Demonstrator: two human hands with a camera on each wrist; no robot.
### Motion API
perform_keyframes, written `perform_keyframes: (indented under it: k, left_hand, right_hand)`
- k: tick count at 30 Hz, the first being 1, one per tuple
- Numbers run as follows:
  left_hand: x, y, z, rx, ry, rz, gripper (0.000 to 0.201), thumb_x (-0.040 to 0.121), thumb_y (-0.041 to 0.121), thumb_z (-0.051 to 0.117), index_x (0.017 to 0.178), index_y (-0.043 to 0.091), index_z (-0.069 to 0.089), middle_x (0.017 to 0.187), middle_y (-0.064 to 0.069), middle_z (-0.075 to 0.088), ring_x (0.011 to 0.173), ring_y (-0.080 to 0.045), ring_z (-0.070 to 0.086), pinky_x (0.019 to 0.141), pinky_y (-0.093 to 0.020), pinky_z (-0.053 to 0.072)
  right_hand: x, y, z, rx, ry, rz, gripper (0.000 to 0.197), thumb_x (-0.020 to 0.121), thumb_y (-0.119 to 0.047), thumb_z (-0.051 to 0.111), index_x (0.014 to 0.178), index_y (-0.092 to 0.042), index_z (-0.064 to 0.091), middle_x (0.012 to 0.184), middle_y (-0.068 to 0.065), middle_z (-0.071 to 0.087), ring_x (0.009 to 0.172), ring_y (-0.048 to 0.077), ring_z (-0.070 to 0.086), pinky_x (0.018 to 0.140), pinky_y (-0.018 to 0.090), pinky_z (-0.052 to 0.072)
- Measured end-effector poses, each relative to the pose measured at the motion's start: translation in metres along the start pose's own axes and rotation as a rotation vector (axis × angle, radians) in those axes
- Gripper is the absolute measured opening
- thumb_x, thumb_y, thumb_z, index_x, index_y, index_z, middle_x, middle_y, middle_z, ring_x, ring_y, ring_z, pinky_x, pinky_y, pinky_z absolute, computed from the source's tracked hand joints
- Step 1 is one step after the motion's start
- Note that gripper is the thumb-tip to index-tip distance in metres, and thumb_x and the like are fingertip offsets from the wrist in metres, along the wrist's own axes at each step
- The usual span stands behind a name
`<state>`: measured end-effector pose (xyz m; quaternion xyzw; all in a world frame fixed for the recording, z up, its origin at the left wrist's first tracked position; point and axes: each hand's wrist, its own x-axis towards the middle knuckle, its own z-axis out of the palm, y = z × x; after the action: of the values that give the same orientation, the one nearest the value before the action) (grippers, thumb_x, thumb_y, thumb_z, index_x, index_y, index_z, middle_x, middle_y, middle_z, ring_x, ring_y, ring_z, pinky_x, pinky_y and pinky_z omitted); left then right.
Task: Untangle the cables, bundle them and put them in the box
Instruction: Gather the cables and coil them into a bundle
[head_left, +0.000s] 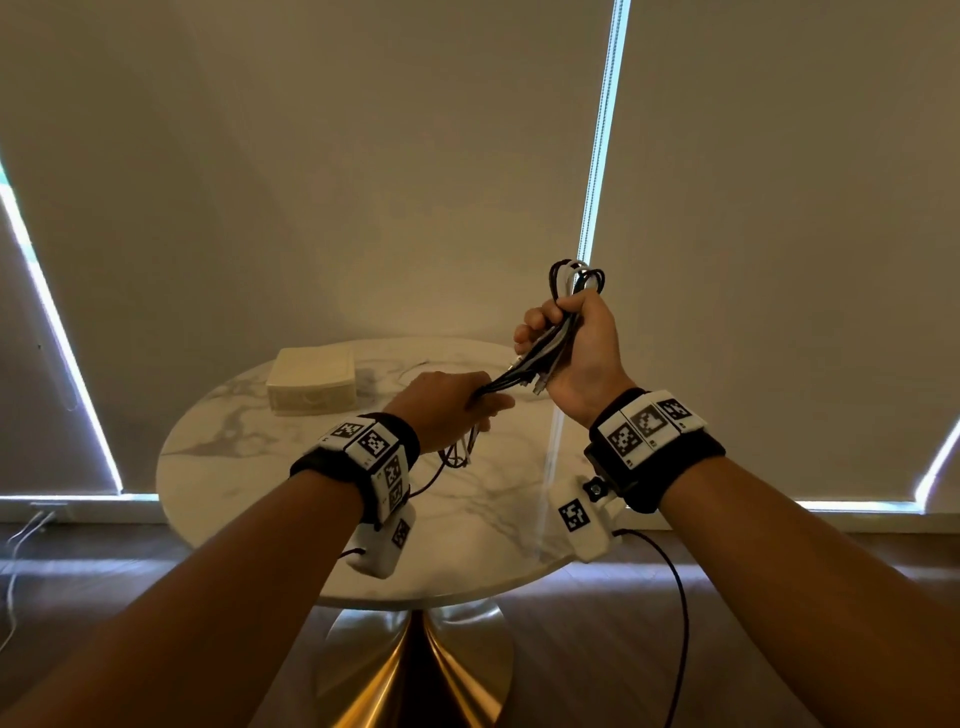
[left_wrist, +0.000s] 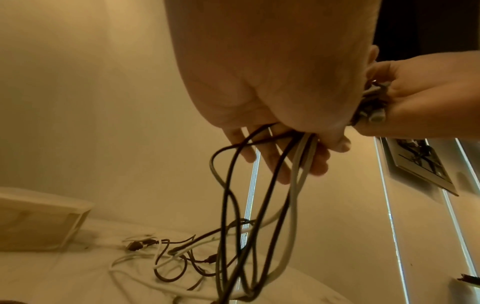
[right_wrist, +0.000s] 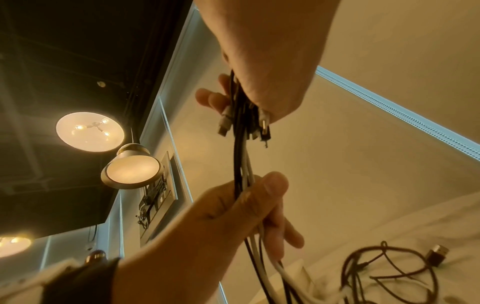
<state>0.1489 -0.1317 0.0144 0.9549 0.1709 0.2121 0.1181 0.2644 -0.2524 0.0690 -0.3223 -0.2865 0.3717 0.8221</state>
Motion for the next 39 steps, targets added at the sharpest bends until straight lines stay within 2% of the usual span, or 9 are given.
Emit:
perform_keyframes:
  k: [4,10,12,17,25,28,30,33,39]
  left_hand:
    - [-0.002,0.002,0.008,-0.137,-0.017,-0.005,0.034,0.097,0.055,0.043,0.094,0.024,0.058,0.081,0.003,0.065,0.074,-0.017,0.063,0.068,-0.033,0.051]
    - [-0.003,0.001,0.021,-0.387,-0.029,-0.077,0.023,0.097,0.047,0.050,0.092,0.027,0.061,0.081,0.006,0.072,0.082,-0.020,0.067,0.080,-0.039,0.055]
    - [-0.004,0.000,0.022,-0.448,-0.020,-0.100,0.023,0.097,0.044,0.051,0.093,0.024,0.062,0.080,0.001,0.072,0.078,-0.021,0.067,0.081,-0.043,0.055]
    - [-0.007,-0.012,0.020,-0.285,-0.077,-0.076,0.042,0.096,0.056,0.046,0.097,0.016,0.061,0.092,-0.010,0.068,0.084,-0.025,0.069,0.077,-0.042,0.056]
    - [-0.010,0.001,0.015,0.020,-0.295,0.077,0.035,0.097,0.057,0.041,0.097,0.023,0.051,0.084,0.000,0.061,0.077,-0.018,0.058,0.071,-0.036,0.045]
    - [-0.016,0.020,0.014,0.127,-0.360,0.150,0.037,0.101,0.055,0.033,0.108,0.022,0.048,0.095,-0.001,0.061,0.085,-0.021,0.059,0.076,-0.038,0.045]
    - [-0.019,0.026,0.014,0.231,-0.363,0.201,0.041,0.101,0.057,0.028,0.114,0.022,0.047,0.104,0.000,0.061,0.090,-0.021,0.059,0.076,-0.037,0.044]
    - [-0.019,0.026,0.010,0.356,-0.374,0.246,0.041,0.102,0.055,0.028,0.121,0.024,0.047,0.108,-0.001,0.062,0.092,-0.022,0.061,0.075,-0.038,0.046]
    - [-0.006,0.005,-0.010,0.282,-0.345,0.171,0.033,0.100,0.051,0.039,0.106,0.023,0.056,0.099,0.000,0.062,0.090,-0.021,0.059,0.082,-0.042,0.050]
  right_hand:
    - [0.002,-0.007,-0.004,0.138,0.028,-0.012,0.032,0.094,-0.023,0.044,0.064,-0.016,0.041,0.057,-0.001,0.039,0.053,0.018,0.044,0.054,0.028,0.039]
    - [0.001,-0.016,-0.005,0.328,0.029,-0.080,0.036,0.100,-0.026,0.048,0.066,-0.015,0.045,0.058,0.000,0.046,0.071,0.027,0.071,0.074,0.034,0.055]
    - [0.002,-0.020,-0.006,0.326,0.015,-0.065,0.037,0.102,-0.028,0.048,0.067,-0.017,0.045,0.057,-0.002,0.047,0.065,0.023,0.069,0.067,0.032,0.053]
    - [0.002,-0.023,-0.012,-0.218,0.055,-0.073,0.042,0.106,-0.032,0.047,0.067,-0.020,0.036,0.054,-0.004,0.029,0.044,0.013,0.034,0.045,0.025,0.034]
    - [0.016,-0.025,-0.023,-1.180,0.155,-0.296,0.029,0.105,-0.042,0.041,0.094,-0.015,0.041,0.067,-0.001,0.046,0.053,0.015,0.048,0.054,0.033,0.045]
    - [0.029,-0.023,-0.031,-1.211,0.263,-0.337,0.029,0.104,-0.043,0.043,0.101,-0.014,0.043,0.078,0.001,0.053,0.067,0.020,0.056,0.062,0.037,0.049]
    - [0.035,-0.021,-0.035,-1.069,0.298,-0.269,0.030,0.103,-0.042,0.044,0.093,-0.014,0.041,0.070,-0.001,0.045,0.055,0.016,0.049,0.054,0.032,0.042]
    - [0.032,-0.018,-0.046,-1.134,0.088,-0.160,0.036,0.103,-0.045,0.045,0.081,-0.018,0.038,0.055,-0.005,0.036,0.040,0.011,0.038,0.048,0.030,0.036]
    - [0.007,-0.024,-0.060,-1.468,-0.390,0.298,0.062,0.082,-0.071,0.065,0.064,-0.014,0.050,0.056,0.007,0.050,0.050,0.016,0.048,0.054,0.031,0.043]
